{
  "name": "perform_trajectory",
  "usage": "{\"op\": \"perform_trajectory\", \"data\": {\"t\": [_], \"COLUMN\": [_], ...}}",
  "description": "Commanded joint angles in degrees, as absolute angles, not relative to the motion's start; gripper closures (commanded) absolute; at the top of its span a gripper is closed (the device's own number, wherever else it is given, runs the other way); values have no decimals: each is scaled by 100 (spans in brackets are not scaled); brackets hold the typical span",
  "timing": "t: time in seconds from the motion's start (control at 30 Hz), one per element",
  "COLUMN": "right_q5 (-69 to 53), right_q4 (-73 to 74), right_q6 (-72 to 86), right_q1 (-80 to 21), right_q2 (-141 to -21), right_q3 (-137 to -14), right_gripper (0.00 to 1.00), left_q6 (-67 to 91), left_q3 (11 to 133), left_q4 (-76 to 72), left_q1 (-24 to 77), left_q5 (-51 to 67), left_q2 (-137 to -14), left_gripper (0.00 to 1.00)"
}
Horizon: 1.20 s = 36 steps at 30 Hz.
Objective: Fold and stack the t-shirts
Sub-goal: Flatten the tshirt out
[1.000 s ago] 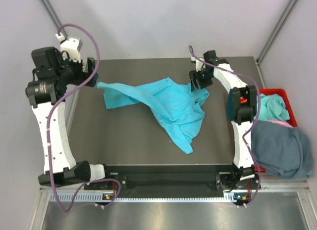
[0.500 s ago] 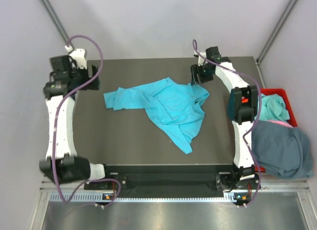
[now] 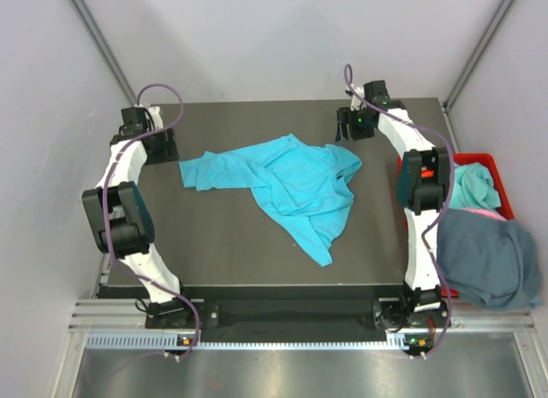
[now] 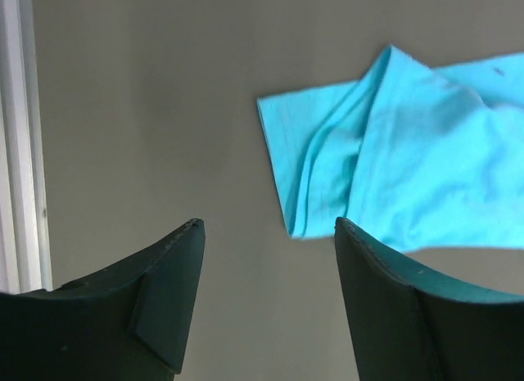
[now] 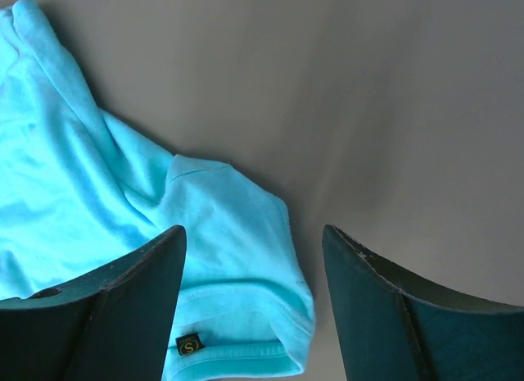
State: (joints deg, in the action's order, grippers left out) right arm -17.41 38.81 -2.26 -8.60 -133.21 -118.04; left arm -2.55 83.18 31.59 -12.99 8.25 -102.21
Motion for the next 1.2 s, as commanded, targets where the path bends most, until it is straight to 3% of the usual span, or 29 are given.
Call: {"op": "perform_trajectory", "data": {"t": [0.0,0.53,0.7,0.77,1.17], "right_q5": [-1766,-1942,-1890,-1837,-2065], "right_q4": [3595,3542,3507,3507,3577], "right_q6": [-26,255,237,229,386], "right_q1": [-756,-677,-677,-677,-668], "right_q2": [-13218,-13280,-13271,-13298,-13456], "right_q3": [-11874,-11874,-11813,-11777,-11760], "right_gripper": [32,32,32,32,32], "left_q6": [-9,509,668,703,589], "left_q3": [8613,9905,10177,10204,9958], "left_q4": [2707,2900,2927,2936,2988], "left_q1": [-1415,-1591,-1582,-1582,-1565], "left_q5": [1072,1634,1871,1951,2021], "left_q2": [-10572,-12383,-12744,-12840,-12621], "left_gripper": [33,44,53,62,80]}}
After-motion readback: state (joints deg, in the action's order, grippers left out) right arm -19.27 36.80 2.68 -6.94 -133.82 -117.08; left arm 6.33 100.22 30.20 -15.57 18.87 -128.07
